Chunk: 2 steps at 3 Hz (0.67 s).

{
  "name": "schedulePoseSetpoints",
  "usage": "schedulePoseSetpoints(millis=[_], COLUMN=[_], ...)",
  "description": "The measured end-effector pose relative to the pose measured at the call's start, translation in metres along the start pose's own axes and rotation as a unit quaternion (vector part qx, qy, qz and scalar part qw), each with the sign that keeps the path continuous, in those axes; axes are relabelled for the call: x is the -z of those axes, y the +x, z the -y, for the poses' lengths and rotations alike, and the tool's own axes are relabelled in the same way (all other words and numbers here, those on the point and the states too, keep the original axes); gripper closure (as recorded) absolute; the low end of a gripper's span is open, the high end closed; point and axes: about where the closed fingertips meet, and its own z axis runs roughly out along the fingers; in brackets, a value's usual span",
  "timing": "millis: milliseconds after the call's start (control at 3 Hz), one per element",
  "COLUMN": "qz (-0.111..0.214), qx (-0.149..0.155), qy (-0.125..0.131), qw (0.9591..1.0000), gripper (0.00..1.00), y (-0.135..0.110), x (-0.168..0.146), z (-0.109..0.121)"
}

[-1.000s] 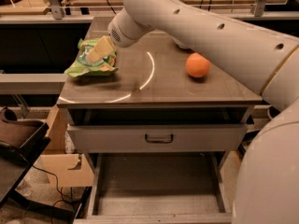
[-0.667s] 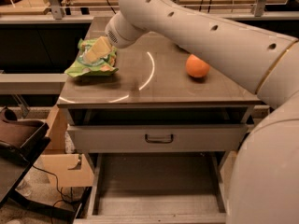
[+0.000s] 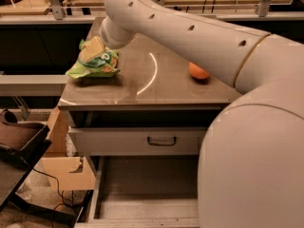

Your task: Place green rice chip bag into middle drawer

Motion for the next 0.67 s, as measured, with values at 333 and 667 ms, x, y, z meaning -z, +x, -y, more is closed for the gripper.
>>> schedulePoseSetpoints(millis=[333, 667], qz=[-0.014, -0.018], qx=[-0.042, -0.077], qy=[0.006, -0.001], qw=[0.9990, 0.9969], gripper=[0.00, 0.00], y=[-0.005, -0.012], x=[-0.014, -0.026], z=[0.000, -0.003])
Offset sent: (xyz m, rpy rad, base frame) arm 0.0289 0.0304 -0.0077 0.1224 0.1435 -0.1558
